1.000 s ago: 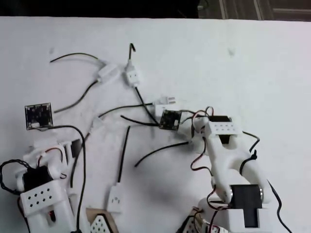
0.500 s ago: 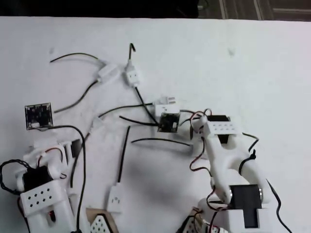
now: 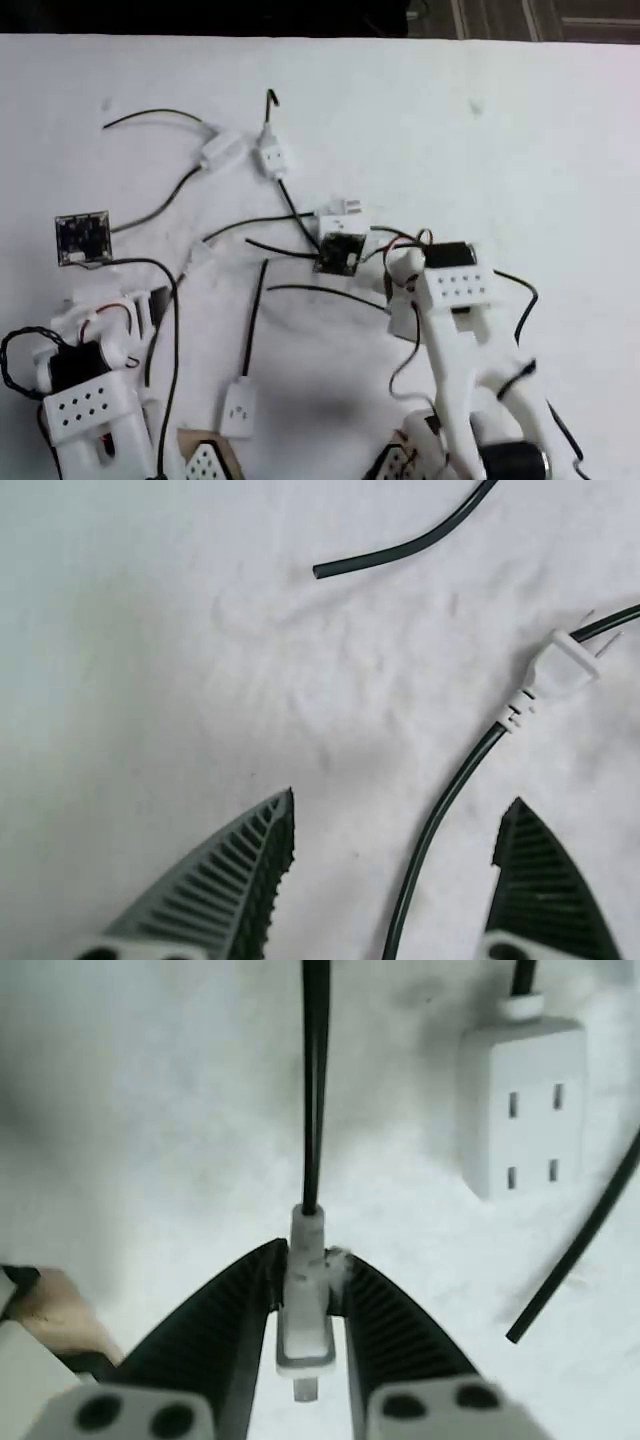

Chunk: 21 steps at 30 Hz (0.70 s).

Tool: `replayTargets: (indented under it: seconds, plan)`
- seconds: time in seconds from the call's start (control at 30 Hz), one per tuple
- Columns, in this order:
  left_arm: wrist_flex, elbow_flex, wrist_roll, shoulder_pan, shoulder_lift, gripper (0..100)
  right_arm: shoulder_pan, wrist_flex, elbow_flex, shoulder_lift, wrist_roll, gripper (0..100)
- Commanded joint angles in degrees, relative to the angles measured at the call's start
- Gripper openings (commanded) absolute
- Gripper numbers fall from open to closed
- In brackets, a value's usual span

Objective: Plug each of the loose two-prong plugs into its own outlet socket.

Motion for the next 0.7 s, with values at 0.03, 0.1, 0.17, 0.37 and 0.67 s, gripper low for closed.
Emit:
replayTargets:
  seconds: [0.03,0.1,0.17,0.37,0.67]
  plan:
    - [-0.7,-3.3,0.5,4.4,-0.8,31,-5.6,1.1,-2.3,-12.4,-21.2,1.9]
    - [-0.6,-5.5,0.7,4.8,-0.8,31,-7.5,1.1,-2.4,-17.5,-30.0,1.9]
    - [-0.6,-8.0,3.3,4.9,-0.8,31,-9.2,0.9,-2.4,-22.5,-37.6,1.9]
    - [-0.5,-15.0,7.9,7.8,-0.8,31,-13.0,-3.5,-1.9,-36.6,-53.3,1.7]
    - [8.1,-26.4,16.0,24.6,-0.8,31,-23.1,-5.1,-1.9,-41.3,-62.6,1.7]
